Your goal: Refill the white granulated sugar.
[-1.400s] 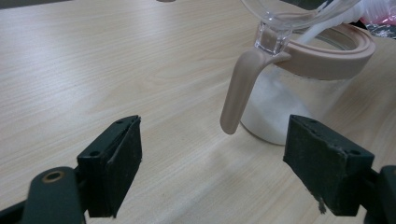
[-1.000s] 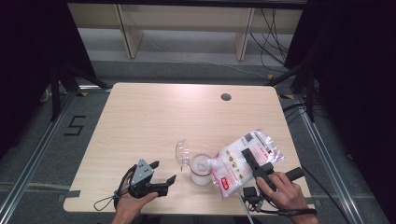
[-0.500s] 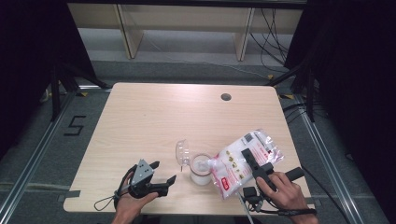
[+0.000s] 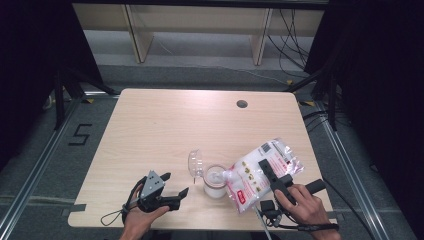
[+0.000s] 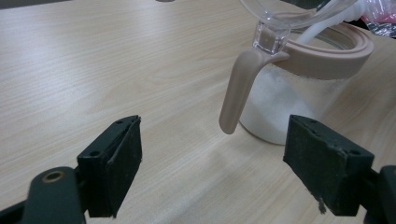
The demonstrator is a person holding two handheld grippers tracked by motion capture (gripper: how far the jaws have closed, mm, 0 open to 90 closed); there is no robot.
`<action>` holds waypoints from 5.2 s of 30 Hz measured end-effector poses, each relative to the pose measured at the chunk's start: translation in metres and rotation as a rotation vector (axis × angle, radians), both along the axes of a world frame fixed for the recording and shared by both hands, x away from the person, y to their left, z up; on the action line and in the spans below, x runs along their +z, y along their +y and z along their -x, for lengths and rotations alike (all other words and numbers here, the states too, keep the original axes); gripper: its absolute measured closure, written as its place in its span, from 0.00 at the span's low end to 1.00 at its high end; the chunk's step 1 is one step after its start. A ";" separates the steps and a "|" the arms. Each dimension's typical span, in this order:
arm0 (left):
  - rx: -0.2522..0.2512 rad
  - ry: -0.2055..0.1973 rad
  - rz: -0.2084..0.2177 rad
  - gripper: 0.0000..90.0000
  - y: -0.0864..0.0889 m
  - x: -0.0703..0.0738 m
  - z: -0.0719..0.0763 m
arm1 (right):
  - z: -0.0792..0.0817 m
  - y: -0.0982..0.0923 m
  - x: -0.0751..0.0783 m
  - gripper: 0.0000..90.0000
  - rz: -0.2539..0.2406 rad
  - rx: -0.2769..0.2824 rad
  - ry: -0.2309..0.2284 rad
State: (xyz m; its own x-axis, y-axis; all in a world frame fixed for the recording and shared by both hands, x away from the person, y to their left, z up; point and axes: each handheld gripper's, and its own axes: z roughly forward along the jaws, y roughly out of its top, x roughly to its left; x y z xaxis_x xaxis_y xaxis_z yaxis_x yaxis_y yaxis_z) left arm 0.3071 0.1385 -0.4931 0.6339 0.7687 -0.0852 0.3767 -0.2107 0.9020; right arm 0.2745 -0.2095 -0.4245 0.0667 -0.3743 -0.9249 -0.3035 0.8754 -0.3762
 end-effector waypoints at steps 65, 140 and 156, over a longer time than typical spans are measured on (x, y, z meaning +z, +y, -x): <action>-0.002 -0.002 0.002 0.21 0.000 0.000 0.000 | 0.001 -0.001 0.002 0.86 -0.004 -0.010 0.005; -0.003 -0.003 0.004 0.21 0.001 0.000 0.000 | -0.004 -0.008 -0.001 0.91 -0.192 0.012 0.134; 0.005 0.000 0.003 0.21 0.002 0.001 0.001 | -0.008 -0.015 -0.003 0.91 -0.294 0.028 0.206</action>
State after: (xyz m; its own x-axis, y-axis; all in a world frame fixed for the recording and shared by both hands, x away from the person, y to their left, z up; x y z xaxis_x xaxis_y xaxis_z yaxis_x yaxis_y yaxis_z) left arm 0.3066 0.1400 -0.4925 0.6300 0.7717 -0.0872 0.3778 -0.2064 0.9026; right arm 0.2821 -0.2248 -0.4271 -0.1261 -0.0911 -0.9878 -0.3721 0.9274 -0.0380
